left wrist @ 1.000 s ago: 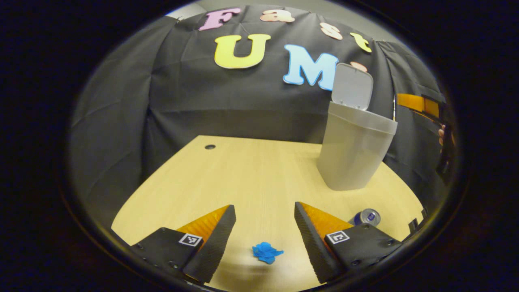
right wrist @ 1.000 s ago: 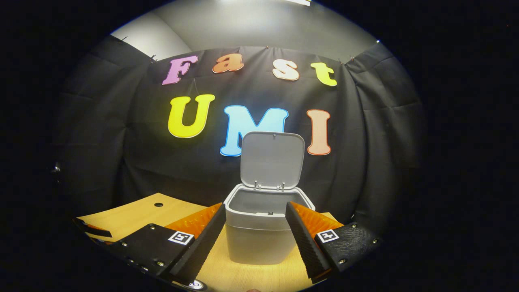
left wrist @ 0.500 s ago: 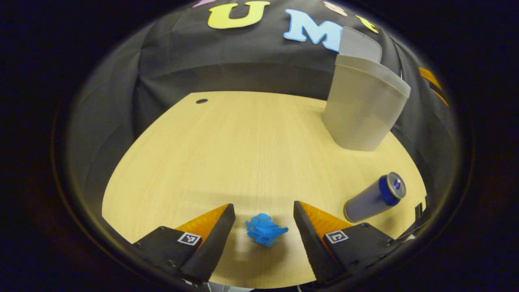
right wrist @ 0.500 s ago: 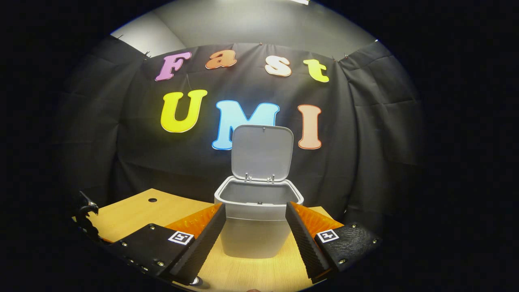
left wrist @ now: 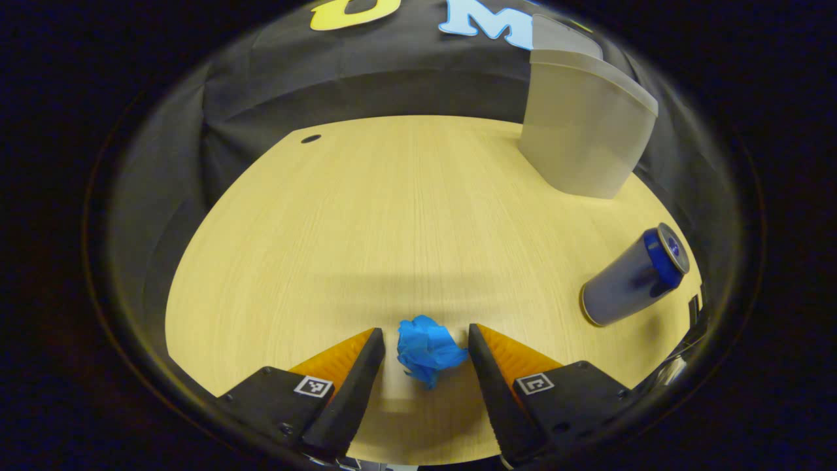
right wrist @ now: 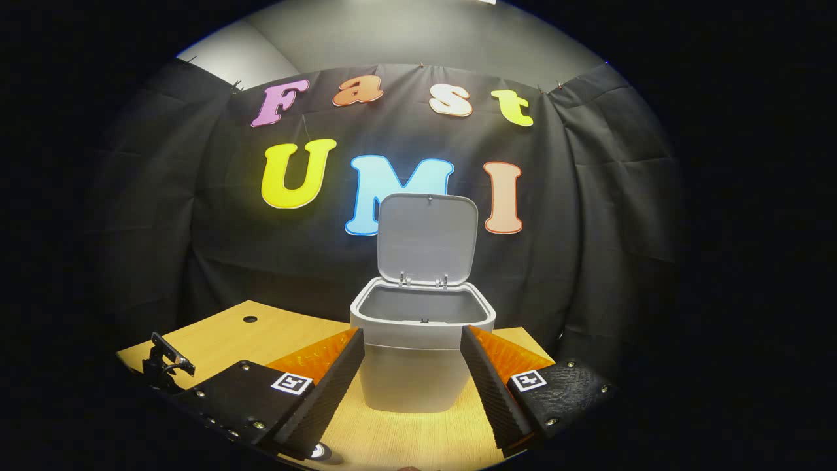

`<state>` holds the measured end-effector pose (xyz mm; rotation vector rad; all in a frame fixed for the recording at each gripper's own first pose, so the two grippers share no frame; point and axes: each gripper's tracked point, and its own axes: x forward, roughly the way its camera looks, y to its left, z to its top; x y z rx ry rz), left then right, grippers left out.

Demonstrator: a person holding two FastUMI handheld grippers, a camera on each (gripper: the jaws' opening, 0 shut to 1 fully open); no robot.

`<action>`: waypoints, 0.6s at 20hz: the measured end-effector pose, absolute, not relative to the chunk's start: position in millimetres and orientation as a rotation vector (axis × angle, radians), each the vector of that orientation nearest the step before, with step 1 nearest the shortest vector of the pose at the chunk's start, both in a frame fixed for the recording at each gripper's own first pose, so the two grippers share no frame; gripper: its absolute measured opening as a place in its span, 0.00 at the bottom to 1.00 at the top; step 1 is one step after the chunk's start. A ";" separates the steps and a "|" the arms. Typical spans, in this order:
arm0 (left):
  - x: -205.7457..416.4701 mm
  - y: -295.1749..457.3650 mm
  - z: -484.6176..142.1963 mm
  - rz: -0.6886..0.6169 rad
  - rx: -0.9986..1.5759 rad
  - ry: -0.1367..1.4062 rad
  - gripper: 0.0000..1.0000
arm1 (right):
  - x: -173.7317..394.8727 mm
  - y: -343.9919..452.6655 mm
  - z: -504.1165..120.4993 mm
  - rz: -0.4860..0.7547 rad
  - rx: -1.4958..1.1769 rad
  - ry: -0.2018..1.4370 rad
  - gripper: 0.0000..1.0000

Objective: Press the lid of the desktop garbage bin to open it, pick up the crumpled paper on the desktop and throw it into the bin, then pick up the pop can on the desktop and drop it into the bin, and finally close the garbage bin lid.

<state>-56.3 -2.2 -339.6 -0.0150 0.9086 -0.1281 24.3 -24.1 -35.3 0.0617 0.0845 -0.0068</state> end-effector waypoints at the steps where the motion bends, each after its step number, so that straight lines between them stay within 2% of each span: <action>1: -57.3 -2.6 -341.1 -0.125 -0.006 0.911 0.90 | 23.8 -23.8 -34.7 -0.006 0.061 0.084 0.94; 2: -56.1 -1.6 -342.3 -0.126 0.006 0.908 0.77 | 24.0 -23.6 -33.8 -0.005 0.060 0.085 0.94; 3: -55.2 -1.0 -342.3 -0.126 0.015 0.906 0.80 | 23.9 -24.2 -33.6 -0.006 0.060 0.085 0.94; 4: -53.5 -0.5 -343.4 -0.123 0.018 0.902 0.62 | 23.9 -24.5 -33.8 -0.006 0.062 0.084 0.95; 5: -53.2 -0.6 -343.2 -0.122 0.017 0.904 0.72 | 23.7 -25.2 -33.9 -0.004 0.064 0.085 0.95; 7: -53.3 -0.1 -344.4 -0.127 0.017 0.905 0.46 | 23.2 -26.0 -35.2 -0.005 0.066 0.085 0.94; 8: -52.0 0.9 -344.6 -0.124 0.011 0.905 0.61 | 23.4 -26.5 -35.3 -0.005 0.068 0.086 0.95; 9: -51.7 0.1 -343.8 -0.128 0.004 0.905 0.53 | 23.0 -26.2 -36.3 -0.005 0.070 0.088 0.94; 11: -52.0 0.5 -340.7 -0.125 -0.012 0.900 0.53 | 22.0 -27.4 -36.9 -0.006 0.072 0.087 0.95; 12: -51.6 -0.9 -335.9 -0.135 -0.022 0.892 0.37 | 22.0 -28.0 -36.7 -0.007 0.073 0.087 0.94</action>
